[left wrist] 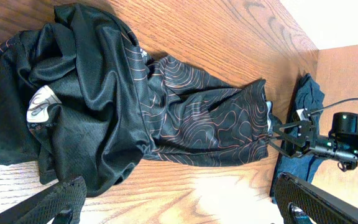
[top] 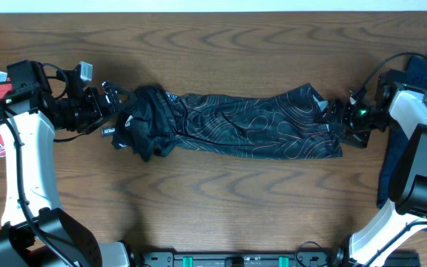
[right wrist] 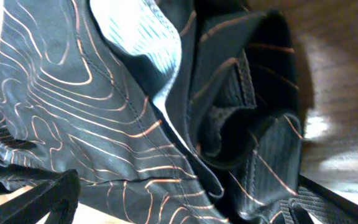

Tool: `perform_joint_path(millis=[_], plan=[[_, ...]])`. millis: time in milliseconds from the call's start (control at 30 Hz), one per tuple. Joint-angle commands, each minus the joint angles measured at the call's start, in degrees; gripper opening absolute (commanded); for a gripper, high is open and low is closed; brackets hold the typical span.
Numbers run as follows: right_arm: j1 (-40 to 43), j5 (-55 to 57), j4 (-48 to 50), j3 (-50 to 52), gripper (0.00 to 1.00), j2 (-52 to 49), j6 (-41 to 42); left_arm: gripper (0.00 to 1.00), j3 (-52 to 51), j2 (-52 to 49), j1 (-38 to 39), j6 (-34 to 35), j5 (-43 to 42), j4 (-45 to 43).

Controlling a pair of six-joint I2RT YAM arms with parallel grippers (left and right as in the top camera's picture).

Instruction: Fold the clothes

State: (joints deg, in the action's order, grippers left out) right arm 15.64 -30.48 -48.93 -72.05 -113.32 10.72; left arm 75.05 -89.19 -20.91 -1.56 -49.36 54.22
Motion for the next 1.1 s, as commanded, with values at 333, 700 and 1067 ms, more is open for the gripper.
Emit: perform_joint_path(millis=[333,700,1067], plan=[[-5.5,-1.5,4.3,0.7,0.94,-3.2,-1.1,0.98,0.2,0.1,-0.1,-0.7,-0.8,0.3],[-8.7,-1.0,5.3,0.7,0.60,-4.8,0.4,0.98,0.2,0.1,-0.1,-0.8,-0.8,0.3],[-8.3,1.2,7.1,0.7,0.01,-4.8,1.0,0.98,0.2,0.1,-0.1,-0.8,-0.8,0.3]])
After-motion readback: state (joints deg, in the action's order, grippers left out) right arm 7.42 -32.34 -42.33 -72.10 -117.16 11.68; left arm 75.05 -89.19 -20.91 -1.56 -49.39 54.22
